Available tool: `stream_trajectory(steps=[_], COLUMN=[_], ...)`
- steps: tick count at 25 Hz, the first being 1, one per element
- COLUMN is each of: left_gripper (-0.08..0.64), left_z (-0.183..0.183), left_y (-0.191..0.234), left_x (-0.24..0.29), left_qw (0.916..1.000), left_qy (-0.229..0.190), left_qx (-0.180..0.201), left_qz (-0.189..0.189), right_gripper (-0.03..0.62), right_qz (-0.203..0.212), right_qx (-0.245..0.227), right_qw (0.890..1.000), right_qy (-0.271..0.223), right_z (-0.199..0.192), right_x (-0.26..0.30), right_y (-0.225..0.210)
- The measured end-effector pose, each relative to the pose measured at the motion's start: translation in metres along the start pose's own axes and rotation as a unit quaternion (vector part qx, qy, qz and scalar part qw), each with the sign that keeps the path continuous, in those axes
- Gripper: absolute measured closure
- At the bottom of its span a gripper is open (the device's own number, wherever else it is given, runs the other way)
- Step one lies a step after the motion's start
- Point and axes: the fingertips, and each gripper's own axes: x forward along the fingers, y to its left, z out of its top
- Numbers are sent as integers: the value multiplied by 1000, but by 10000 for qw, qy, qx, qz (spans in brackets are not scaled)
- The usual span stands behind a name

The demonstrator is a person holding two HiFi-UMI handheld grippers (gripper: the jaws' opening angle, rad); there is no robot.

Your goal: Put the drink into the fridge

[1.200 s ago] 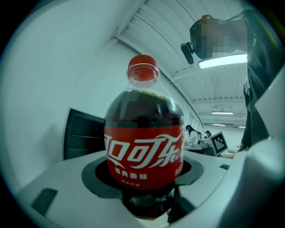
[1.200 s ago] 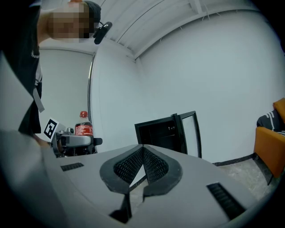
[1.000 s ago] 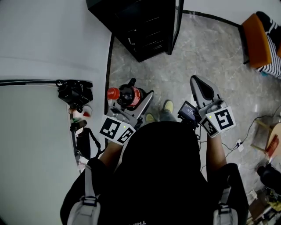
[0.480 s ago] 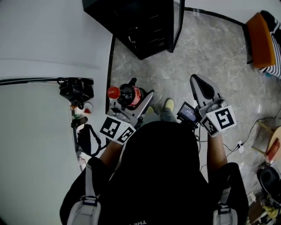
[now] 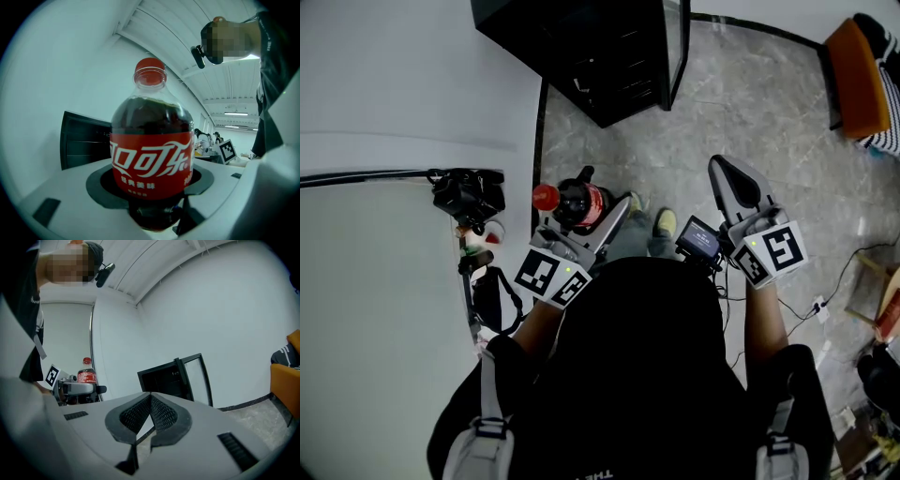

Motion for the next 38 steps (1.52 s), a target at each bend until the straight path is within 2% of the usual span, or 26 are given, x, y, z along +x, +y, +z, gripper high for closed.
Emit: stream_trajectory(steps=[16, 23, 32, 38], left_gripper=[253, 253, 253, 253], left_z=[2, 11, 20, 20], left_y=[17, 85, 148, 177], left_x=[-1, 6, 16, 19], left_qw=[9999, 9998, 9994, 9990], left_qy=[-70, -99, -178, -177], left_qx=[26, -133, -292, -403], left_qz=[-128, -94, -50, -46], right_gripper=[580, 580, 580, 580], right_qz=[-104, -89, -106, 22], right_qx=[-114, -221, -309, -286], right_qw=[9999, 9995, 9990, 9993], right_qy=[68, 201, 309, 243], right_z=[2, 10, 19, 31], right_x=[17, 86, 151, 189], right_y=[7, 14, 14, 19])
